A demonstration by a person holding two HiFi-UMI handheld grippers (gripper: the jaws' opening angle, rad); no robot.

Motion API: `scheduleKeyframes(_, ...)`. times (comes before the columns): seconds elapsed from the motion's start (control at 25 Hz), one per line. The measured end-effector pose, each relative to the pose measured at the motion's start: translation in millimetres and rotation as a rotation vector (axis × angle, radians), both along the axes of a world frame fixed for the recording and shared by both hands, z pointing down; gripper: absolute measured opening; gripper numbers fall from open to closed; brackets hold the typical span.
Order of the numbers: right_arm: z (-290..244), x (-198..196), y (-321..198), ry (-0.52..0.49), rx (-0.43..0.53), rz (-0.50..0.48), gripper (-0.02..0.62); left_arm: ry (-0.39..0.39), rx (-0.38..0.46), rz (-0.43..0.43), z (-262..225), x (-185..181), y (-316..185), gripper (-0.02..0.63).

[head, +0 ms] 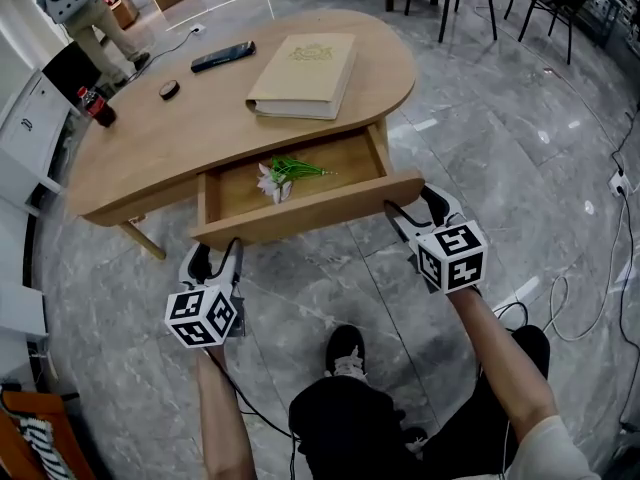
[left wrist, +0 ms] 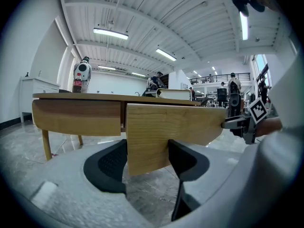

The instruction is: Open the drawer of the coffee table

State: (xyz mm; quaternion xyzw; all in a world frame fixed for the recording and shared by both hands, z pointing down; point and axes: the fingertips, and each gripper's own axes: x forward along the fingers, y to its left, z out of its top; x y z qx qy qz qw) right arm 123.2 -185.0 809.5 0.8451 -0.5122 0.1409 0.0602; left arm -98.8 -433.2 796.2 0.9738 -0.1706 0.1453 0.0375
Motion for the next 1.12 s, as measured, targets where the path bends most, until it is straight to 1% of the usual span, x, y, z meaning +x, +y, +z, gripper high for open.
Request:
scheduleKeyframes(0.24, 3, -12, 9, -0.011, -0.012, 0.000, 0.296, -0.018, -0.008, -0.002, 3, -12, 9, 0.261)
scheduleKeyframes(0.8, 6, -30, 22, -0.009, -0.010, 0.002, 0.296, -0.013, -0.005, -0.011, 5, -30, 24, 0.261)
scheduleKeyframes(1.12, 12, -30, 28, -0.007, -0.009, 0.014, 0.296, -0.015, -0.010, -0.028, 12, -33, 32, 0.261)
